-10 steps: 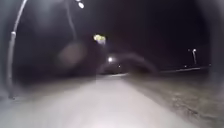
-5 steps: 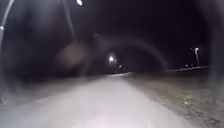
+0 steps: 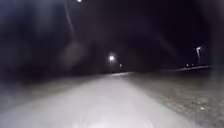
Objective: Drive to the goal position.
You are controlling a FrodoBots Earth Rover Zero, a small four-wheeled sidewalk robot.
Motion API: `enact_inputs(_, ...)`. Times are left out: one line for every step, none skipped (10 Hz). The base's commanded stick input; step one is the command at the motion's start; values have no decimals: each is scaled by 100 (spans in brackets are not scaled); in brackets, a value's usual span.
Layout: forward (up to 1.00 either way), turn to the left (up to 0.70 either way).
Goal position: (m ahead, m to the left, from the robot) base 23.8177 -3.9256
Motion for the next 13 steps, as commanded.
enact_inputs(70, 0)
enact_inputs(70, 0)
enact_inputs(70, 0)
enact_inputs(70, 7)
enact_inputs(70, 14)
enact_inputs(70, 14)
enact_inputs(70, 9)
enact_inputs(70, 0)
enact_inputs(70, 0)
enact_inputs(70, 0)
enact_inputs(70, 0)
enact_inputs(70, 0)
enact_inputs(70, 0)
